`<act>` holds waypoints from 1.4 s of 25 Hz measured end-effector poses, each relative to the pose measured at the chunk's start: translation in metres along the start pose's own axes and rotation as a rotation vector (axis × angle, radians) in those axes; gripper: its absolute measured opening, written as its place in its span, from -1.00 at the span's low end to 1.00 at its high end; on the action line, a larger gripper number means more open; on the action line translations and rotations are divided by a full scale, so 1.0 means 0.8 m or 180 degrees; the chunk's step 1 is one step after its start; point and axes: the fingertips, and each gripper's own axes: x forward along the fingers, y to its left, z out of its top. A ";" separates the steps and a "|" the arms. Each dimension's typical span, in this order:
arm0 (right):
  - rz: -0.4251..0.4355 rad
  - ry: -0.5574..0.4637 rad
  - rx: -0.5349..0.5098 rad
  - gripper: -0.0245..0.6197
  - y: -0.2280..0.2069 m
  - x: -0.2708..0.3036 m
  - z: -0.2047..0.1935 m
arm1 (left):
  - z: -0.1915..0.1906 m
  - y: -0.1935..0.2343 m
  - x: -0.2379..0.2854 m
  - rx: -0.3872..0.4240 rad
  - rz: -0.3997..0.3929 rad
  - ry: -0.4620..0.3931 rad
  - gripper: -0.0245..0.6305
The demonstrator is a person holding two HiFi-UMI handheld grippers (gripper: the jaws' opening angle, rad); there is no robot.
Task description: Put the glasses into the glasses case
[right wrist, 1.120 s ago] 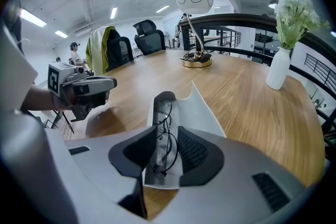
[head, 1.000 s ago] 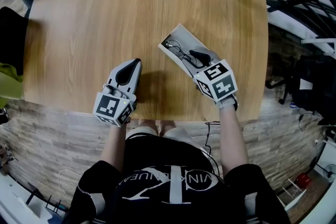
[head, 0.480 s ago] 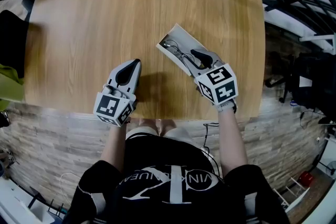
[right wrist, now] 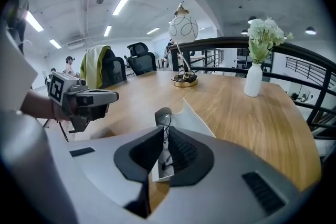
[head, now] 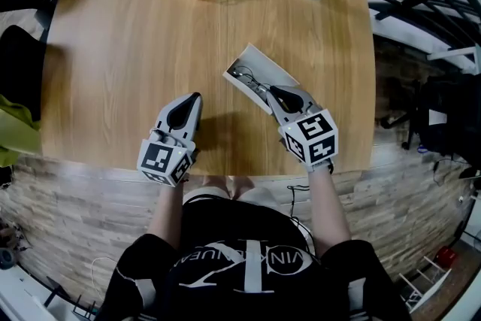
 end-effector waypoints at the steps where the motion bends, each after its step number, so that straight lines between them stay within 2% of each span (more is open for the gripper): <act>1: 0.0000 -0.0047 0.0010 -0.80 0.002 -0.003 0.001 | 0.001 -0.001 0.000 0.0002 -0.0003 -0.0004 -0.88; 7: -0.0069 -0.0369 0.0113 -0.82 0.004 -0.027 0.010 | 0.012 -0.008 -0.001 0.0049 -0.0028 -0.0059 -0.88; 14: -0.0298 -0.0681 0.0068 -0.82 -0.010 -0.059 0.029 | 0.041 -0.008 -0.008 0.0145 0.0028 -0.0220 -0.88; 35: -0.0526 -0.1236 0.0021 -0.82 -0.006 -0.119 0.083 | 0.102 -0.017 -0.027 0.0352 -0.0010 -0.0492 -0.88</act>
